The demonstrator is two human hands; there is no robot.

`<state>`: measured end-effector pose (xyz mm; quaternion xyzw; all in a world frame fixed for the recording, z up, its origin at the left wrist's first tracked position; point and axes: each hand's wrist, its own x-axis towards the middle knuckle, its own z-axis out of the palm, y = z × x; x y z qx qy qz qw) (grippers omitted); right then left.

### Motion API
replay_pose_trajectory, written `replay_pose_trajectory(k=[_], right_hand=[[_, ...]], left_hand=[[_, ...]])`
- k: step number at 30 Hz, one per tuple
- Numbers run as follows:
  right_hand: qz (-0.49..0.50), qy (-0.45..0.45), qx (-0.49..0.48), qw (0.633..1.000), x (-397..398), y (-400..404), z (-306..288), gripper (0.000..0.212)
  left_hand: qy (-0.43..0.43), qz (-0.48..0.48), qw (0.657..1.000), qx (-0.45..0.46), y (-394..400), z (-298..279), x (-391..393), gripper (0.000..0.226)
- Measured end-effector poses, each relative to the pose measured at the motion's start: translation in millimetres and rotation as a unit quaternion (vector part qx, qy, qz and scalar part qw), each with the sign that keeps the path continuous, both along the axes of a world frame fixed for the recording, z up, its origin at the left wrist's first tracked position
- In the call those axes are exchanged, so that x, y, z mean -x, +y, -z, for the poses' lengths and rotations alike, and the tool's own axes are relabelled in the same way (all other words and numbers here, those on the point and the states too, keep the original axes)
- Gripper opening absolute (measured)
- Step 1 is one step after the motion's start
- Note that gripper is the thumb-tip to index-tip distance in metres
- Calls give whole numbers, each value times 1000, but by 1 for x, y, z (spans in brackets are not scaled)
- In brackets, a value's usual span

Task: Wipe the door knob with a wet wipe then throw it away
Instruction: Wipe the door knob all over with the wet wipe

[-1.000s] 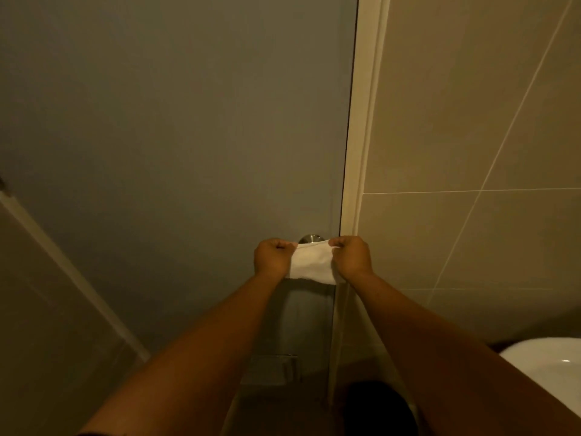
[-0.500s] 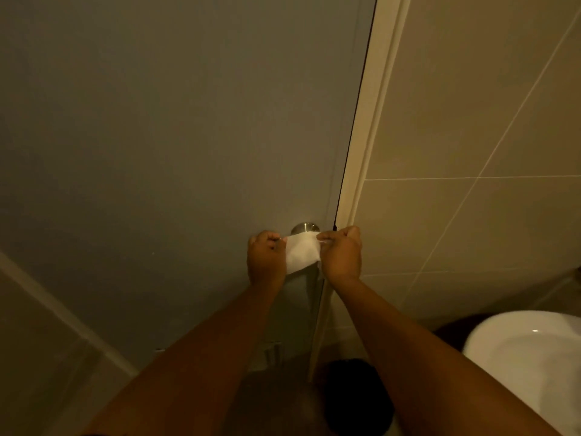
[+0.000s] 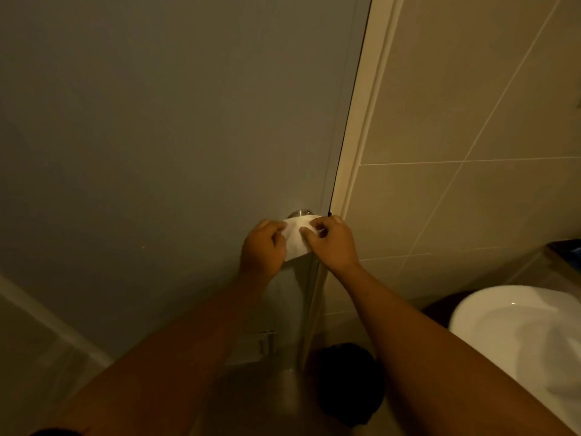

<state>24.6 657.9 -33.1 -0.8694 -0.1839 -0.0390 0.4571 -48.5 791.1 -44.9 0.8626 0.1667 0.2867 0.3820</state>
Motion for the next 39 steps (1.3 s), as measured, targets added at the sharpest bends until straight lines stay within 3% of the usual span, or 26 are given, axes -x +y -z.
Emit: replay_pose_trajectory(k=[5, 8, 10, 12, 15, 21, 25, 27, 28, 30, 32, 34, 35, 36, 39], right_hand=[[9, -20, 15, 1000, 4, 5, -3, 44], [-18, -41, 22, 999, 7, 9, -7, 43], [-50, -74, 88, 992, 9, 10, -8, 44], [-67, -107, 170, 977, 11, 12, -8, 43], [-52, -118, 201, 971, 14, 18, -5, 45], [37, -45, 112, 992, 13, 35, 2, 52], [109, 47, -86, 989, 22, 43, 3, 41], [138, 156, -207, 956, 26, 49, 5, 37], [145, 230, -282, 920, 28, 53, 5, 36], [136, 346, -446, 814, 33, 61, 5, 37], [116, 382, -570, 718, 36, 66, 2, 39], [102, 390, -619, 674, 36, 65, 0, 37], [96, 387, -616, 679, 37, 64, 0, 33], [93, 378, -592, 706, 36, 63, 1, 30], [73, 301, -426, 850, 34, 58, 7, 31]], left_hand=[[-39, 11, 984, -175, 39, -50, 2, 21], [-88, 26, 919, -382, 54, -75, -6, 27], [-90, 39, 867, -488, 61, -88, -13, 40], [-66, 45, 824, -560, 67, -100, -20, 52], [-71, 62, 775, -624, 79, -111, -28, 56], [-62, 66, 728, -679, 97, -108, -42, 57], [-59, 57, 721, -688, 104, -106, -47, 61], [-68, 52, 716, -693, 105, -103, -48, 61], [-71, 50, 712, -697, 105, -103, -49, 61], [-81, 44, 706, -702, 104, -102, -51, 61], [-93, 38, 702, -705, 104, -102, -52, 60], [-99, 36, 700, -707, 104, -102, -53, 60], [-100, 37, 700, -706, 104, -101, -53, 60], [-100, 36, 702, -704, 104, -100, -53, 60], [-95, 35, 708, -699, 102, -99, -53, 61]])
